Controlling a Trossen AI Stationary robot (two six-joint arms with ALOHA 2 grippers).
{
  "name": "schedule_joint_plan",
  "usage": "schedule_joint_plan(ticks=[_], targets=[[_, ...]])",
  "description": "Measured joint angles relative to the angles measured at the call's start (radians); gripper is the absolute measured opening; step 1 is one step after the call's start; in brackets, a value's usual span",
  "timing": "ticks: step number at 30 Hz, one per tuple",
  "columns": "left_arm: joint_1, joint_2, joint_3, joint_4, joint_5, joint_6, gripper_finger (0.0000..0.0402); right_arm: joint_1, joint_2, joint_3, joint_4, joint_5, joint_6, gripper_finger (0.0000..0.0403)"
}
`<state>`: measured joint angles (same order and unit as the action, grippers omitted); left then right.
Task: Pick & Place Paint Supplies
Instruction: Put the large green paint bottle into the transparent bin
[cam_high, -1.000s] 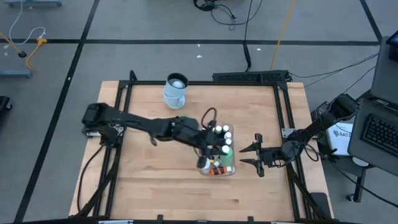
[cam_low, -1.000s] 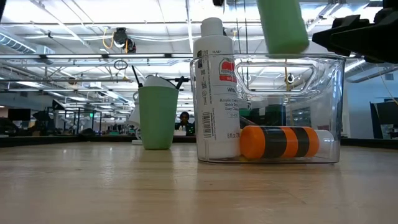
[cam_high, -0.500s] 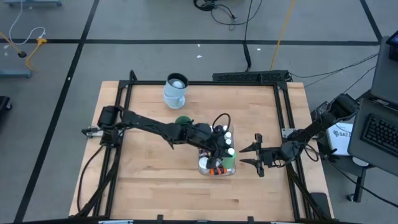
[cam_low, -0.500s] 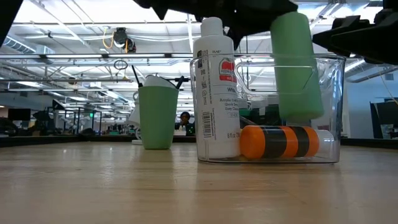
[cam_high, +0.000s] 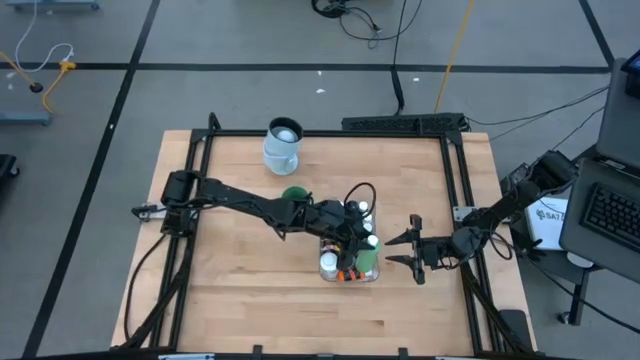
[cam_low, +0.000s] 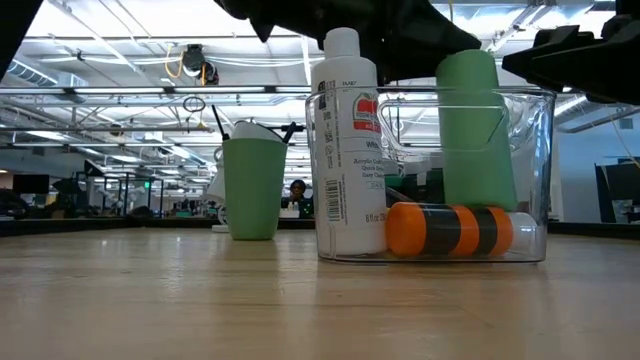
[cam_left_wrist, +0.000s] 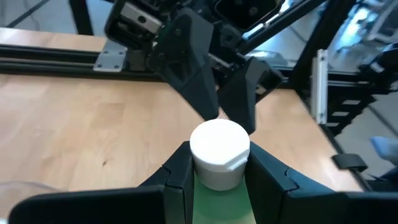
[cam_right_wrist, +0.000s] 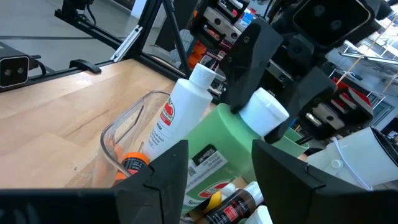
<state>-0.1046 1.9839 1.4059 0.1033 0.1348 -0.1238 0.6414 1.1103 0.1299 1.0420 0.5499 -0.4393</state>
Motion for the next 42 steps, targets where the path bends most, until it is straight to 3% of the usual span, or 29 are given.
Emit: schedule_joint_plan(ticks=[3,10,16,23,42], targets=[[-0.009,0.0,-0.001,-0.043,-0.053,0.005,0.0095,0.0,0.0,0.0,0.0,0.0,0.0,0.0169],[-0.001,0.002,-0.004,-0.05,-0.056,0.018,0.0095,0.0,0.0,0.0,0.0,0.0,0.0,0.0169],[-0.018,-0.027,-0.016,-0.019,-0.036,0.155,0.0095,0.0,0.0,0.0,0.0,0.0,0.0,0.0169],[-0.021,-0.104,-0.013,-0.142,-0.106,0.127,0.0095,0.0,0.0,0.0,0.0,0.0,0.0,0.0169],[-0.017,-0.042,-0.008,-0.149,-0.03,0.085,0.0103,0.0,0.0,0.0,0.0,0.0,0.0,0.0169]])
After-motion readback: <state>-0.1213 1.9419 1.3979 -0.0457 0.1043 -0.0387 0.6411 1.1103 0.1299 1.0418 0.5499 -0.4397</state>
